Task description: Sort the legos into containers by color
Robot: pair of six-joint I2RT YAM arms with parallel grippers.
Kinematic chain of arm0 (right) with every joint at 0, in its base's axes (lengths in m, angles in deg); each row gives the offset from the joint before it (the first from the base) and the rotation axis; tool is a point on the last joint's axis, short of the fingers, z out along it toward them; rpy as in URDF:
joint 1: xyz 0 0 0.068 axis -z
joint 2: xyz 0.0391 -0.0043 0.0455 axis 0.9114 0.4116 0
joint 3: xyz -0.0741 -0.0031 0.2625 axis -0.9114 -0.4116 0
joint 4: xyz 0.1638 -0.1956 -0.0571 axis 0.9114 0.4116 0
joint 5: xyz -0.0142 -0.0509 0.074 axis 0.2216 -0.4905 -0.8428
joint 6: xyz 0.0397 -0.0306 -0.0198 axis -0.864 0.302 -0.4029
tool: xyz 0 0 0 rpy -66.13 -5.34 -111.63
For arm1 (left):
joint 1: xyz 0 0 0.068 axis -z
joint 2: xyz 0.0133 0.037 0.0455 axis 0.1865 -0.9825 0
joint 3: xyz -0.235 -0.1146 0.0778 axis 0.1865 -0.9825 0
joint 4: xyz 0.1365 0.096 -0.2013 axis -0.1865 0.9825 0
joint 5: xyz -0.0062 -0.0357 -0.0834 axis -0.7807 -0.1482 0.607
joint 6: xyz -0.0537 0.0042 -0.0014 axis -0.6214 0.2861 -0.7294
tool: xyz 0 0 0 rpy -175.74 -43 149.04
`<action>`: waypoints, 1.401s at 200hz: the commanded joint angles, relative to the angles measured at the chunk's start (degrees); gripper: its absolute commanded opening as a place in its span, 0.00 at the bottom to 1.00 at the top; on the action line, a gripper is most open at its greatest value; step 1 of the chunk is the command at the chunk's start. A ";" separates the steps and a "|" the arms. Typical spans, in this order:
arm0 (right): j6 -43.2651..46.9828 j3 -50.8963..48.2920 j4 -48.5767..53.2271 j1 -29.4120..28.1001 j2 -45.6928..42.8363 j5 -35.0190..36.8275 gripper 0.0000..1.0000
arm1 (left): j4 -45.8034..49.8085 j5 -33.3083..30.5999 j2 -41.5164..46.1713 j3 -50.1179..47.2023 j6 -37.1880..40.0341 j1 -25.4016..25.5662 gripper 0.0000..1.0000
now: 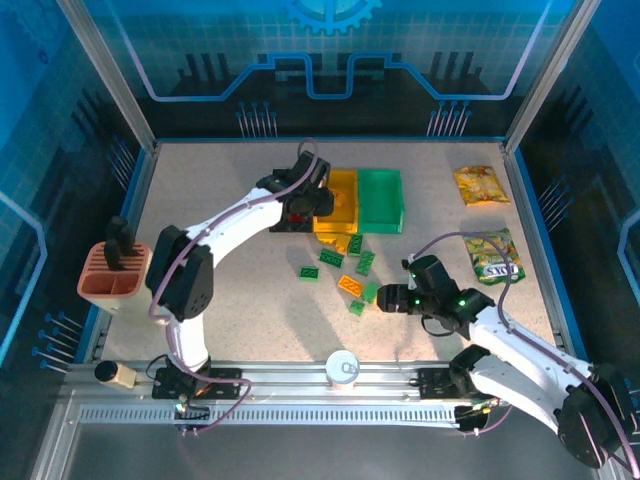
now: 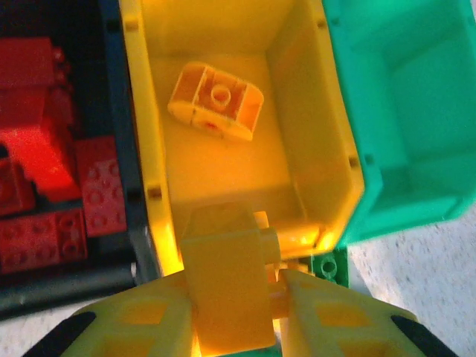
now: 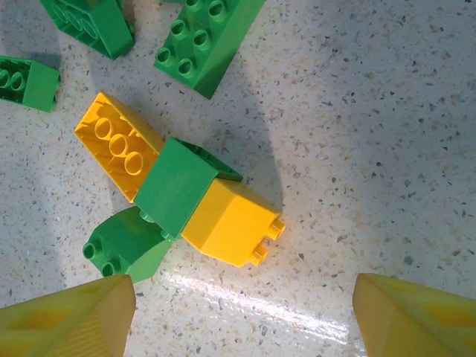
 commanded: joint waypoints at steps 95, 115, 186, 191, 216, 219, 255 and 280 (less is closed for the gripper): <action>0.09 0.41 3.96 0.80 -2.68 0.08 0.78 | 5.62 1.05 2.02 7.74 3.21 -0.11 0.77; 1.93 1.43 3.83 0.72 -0.37 -0.09 0.78 | 2.38 0.99 9.28 0.37 2.87 0.71 0.77; 10.64 6.74 3.36 -0.15 11.71 0.68 0.77 | -4.56 0.87 33.61 -26.69 -1.73 1.99 0.76; 11.39 7.39 3.43 -0.29 12.74 0.73 0.77 | -4.53 0.79 35.00 -28.07 -2.07 1.99 0.76; 13.24 9.99 3.61 -0.80 17.90 1.95 0.76 | -4.32 -0.25 41.79 -33.95 -3.23 2.11 0.77; 13.46 10.08 3.30 -0.85 18.17 1.64 0.76 | -4.23 -0.54 42.59 -34.55 -3.30 2.06 0.77; 14.47 13.25 3.87 -2.49 24.29 1.91 0.74 | -1.97 -1.75 49.63 -39.03 -3.82 2.09 0.76; 15.39 14.96 3.83 -3.27 27.45 1.45 0.73 | -0.85 -2.83 53.12 -41.24 -4.04 2.06 0.76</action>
